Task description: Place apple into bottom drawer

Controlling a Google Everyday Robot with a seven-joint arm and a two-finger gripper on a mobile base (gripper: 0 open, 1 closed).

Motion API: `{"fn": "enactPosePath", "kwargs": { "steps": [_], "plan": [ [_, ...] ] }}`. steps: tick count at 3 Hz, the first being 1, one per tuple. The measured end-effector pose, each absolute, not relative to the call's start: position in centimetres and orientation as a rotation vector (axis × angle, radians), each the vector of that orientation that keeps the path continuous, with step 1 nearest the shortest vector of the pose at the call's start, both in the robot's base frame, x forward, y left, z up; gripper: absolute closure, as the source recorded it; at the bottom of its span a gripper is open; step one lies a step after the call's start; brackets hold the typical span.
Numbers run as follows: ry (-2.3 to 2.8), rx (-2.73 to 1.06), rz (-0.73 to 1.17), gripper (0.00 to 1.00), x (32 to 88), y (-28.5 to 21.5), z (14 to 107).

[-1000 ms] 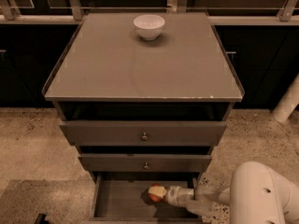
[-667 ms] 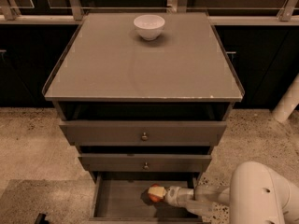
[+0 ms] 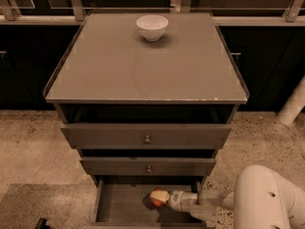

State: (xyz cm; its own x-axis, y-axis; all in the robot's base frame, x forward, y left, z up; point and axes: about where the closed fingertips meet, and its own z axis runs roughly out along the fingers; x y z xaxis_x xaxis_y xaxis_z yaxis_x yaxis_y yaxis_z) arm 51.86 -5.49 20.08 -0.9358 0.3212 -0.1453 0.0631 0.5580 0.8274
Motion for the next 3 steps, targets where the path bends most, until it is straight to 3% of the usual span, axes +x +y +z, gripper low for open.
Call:
{"fn": "enactPosePath", "kwargs": {
  "steps": [1,2,3],
  "plan": [
    [2.515,0.318,1.319,0.11,51.86,-5.49,20.08],
    [2.515,0.318,1.319,0.0,51.86,-5.48,20.08],
    [2.515,0.318,1.319,0.0,51.86,-5.48,20.08]
  ]
}}
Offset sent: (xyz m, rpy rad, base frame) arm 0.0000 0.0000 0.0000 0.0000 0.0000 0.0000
